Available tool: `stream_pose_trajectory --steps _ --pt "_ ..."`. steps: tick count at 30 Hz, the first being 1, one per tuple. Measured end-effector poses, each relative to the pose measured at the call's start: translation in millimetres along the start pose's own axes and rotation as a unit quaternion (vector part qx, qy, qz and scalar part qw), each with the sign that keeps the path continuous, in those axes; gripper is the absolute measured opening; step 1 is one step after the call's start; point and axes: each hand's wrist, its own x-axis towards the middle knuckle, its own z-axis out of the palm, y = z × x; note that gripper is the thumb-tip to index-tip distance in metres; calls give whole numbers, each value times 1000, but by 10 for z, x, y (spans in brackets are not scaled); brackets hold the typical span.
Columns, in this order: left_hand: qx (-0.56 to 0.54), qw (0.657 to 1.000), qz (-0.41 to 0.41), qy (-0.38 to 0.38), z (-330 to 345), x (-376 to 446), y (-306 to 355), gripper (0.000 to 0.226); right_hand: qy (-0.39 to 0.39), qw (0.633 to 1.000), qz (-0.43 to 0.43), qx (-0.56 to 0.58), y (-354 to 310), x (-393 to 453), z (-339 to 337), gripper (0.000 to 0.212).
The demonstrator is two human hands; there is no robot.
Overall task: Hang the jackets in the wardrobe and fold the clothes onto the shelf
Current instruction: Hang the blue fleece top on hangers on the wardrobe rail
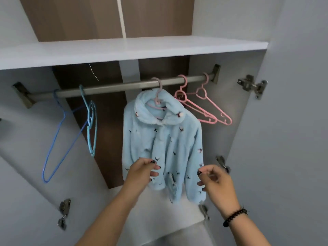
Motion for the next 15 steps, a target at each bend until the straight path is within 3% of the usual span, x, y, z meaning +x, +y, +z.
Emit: stream_pose_trajectory --steps 15 --pt "88 967 -27 -238 907 -1164 -660 11 231 964 130 -15 570 -1787 -1166 14"
